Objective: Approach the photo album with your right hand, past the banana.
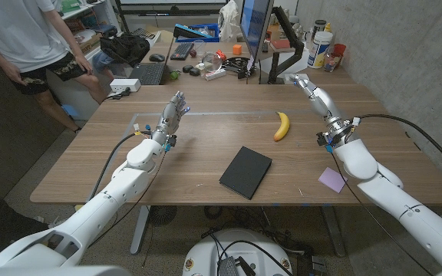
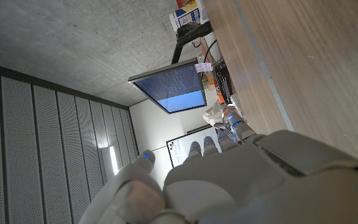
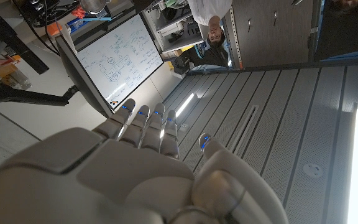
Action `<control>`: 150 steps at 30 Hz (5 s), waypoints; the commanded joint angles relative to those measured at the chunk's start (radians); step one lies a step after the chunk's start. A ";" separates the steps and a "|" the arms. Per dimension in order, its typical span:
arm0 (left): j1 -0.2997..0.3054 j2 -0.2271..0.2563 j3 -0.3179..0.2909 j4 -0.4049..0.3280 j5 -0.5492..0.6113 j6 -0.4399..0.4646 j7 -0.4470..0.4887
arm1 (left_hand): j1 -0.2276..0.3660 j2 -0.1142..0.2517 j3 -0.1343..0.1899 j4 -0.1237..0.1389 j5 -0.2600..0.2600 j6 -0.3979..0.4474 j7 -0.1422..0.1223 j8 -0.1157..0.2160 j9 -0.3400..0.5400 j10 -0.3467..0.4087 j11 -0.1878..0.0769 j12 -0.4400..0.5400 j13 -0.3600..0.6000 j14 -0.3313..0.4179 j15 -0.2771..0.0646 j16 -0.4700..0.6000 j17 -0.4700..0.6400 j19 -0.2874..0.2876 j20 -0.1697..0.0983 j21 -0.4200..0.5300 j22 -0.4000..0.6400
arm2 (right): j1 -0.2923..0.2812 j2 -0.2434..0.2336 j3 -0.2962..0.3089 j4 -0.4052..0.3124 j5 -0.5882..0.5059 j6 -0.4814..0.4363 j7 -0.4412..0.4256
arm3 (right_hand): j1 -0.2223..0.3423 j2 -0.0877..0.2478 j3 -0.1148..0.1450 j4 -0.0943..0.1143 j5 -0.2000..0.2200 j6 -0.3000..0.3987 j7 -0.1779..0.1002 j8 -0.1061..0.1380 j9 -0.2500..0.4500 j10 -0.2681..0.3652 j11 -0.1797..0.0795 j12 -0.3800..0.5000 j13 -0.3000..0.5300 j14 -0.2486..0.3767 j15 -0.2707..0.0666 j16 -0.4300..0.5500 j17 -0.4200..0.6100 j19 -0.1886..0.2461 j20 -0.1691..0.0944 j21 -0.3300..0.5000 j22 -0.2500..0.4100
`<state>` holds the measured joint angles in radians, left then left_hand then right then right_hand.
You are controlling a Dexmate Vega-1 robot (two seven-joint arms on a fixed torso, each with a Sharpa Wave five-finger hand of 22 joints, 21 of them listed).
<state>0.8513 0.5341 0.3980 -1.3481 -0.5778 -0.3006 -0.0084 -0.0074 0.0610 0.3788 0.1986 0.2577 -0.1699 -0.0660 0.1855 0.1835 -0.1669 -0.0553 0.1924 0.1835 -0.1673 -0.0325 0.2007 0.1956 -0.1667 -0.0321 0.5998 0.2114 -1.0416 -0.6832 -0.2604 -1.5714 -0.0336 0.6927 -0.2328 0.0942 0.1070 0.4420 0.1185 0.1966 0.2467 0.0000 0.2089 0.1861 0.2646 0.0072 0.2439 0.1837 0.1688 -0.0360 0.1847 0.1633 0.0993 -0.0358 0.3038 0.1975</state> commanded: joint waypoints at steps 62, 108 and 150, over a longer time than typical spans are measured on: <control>0.012 0.007 0.007 -0.024 0.011 0.008 0.008 | -0.001 0.123 -0.017 0.002 0.013 -0.137 -0.003 0.005 0.004 -0.147 0.002 0.004 0.002 -0.182 -0.011 0.009 0.001 -0.192 -0.032 0.018 0.004 | -0.116 -0.054 0.093 -0.143 -0.496 0.062 -0.214 | 0.028 0.052 0.027 -0.016 0.001 0.032 -0.015 -0.007 0.004 0.030 -0.012 -0.008 0.002 0.028 -0.017 -0.010 0.000 0.020 -0.091 -0.003 0.001; 0.023 0.014 -0.001 -0.022 0.001 0.001 -0.002 | -0.001 0.123 -0.025 0.002 0.017 -0.135 -0.009 0.006 0.004 -0.149 0.001 0.004 0.002 -0.184 -0.010 0.008 0.001 -0.199 -0.020 0.021 0.004 | -0.113 -0.128 0.024 -0.207 -0.575 -0.009 -0.230 | 0.045 0.054 0.030 -0.034 0.002 0.032 -0.021 -0.011 0.006 0.014 -0.020 -0.021 0.002 0.017 -0.013 -0.009 0.001 0.020 -0.090 -0.010 0.000; 0.022 0.009 0.007 -0.020 0.009 0.006 0.004 | -0.001 0.125 -0.031 0.002 0.021 -0.135 -0.009 0.006 0.004 -0.151 0.002 0.004 0.002 -0.184 -0.010 0.008 0.000 -0.201 -0.017 0.025 0.003 | -0.083 -0.191 -0.057 -0.225 -0.619 -0.040 -0.197 | 0.050 0.057 0.027 -0.038 -0.001 0.030 -0.021 -0.013 0.008 0.010 -0.020 -0.026 0.003 0.009 -0.017 -0.008 0.003 0.018 -0.089 -0.016 0.000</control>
<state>0.8679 0.5411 0.4042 -1.3599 -0.5722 -0.2973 -0.0096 -0.0073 0.0610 0.3528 0.2000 0.2757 -0.1698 -0.0660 0.1855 0.1836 -0.1669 -0.0553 0.1917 0.1834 -0.1673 -0.0324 0.2007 0.1956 -0.1668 -0.0321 0.6177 0.2114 -1.1309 -0.8603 -0.2979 -1.7887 -0.6388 0.6615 -0.4342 0.1340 0.1171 0.4680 0.0840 0.1966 0.2752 -0.0179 0.2022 0.1881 0.2785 -0.0144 0.2244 0.1837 0.1839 -0.0412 0.1769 0.1656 0.1133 -0.0356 0.2881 0.1957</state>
